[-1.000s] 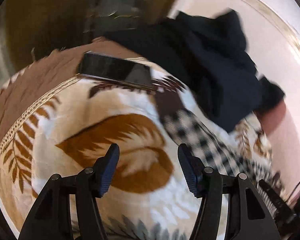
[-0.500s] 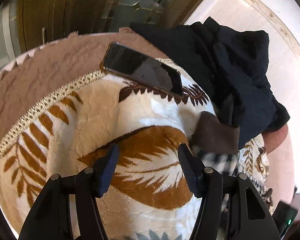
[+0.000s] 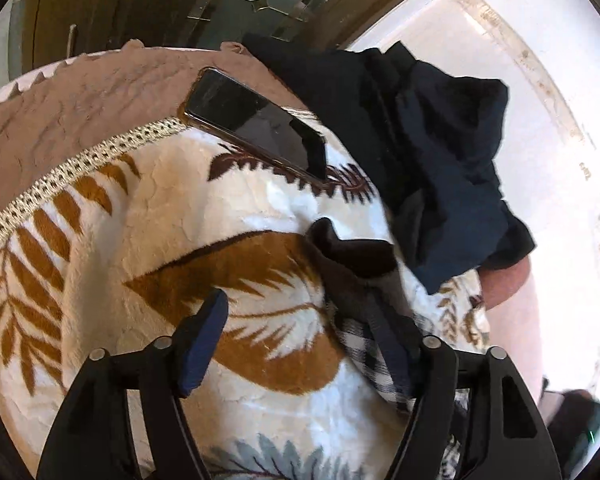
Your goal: Fold large clothes
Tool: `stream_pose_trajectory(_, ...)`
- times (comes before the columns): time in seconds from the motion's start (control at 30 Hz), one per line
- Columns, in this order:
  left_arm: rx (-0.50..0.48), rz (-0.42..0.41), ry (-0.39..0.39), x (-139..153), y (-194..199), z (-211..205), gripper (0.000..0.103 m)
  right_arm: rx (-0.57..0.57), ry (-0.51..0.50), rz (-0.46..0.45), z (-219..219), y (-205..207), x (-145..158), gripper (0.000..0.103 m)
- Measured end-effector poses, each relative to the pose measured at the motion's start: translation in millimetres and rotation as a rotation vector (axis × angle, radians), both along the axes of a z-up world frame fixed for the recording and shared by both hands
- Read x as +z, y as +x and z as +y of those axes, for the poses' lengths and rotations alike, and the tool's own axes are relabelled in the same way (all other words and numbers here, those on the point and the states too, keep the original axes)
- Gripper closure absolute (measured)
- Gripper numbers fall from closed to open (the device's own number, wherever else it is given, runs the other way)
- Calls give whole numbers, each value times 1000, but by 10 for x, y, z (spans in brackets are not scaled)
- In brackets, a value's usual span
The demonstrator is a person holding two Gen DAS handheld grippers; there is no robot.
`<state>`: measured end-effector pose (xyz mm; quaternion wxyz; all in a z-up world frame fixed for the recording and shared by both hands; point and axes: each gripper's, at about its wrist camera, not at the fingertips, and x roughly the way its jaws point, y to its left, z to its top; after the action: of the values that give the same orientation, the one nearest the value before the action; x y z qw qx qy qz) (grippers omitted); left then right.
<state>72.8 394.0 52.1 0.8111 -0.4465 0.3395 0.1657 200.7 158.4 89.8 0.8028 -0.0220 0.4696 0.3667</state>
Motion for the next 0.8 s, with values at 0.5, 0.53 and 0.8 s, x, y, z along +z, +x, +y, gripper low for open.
stream_pose_trajectory(0.5,-143,19,-97,-187,181,-213,30,91,-112,46,488,-188,-601,83)
stream_pose_trajectory(0.53,-138,13,-99,-171,162,-216,30,100,-117,39,480,-266,-592,83)
stream_pose_trajectory(0.8,-154,11,-53,-46,-75,-390,26,149,-99,32,423,-568,-587,83)
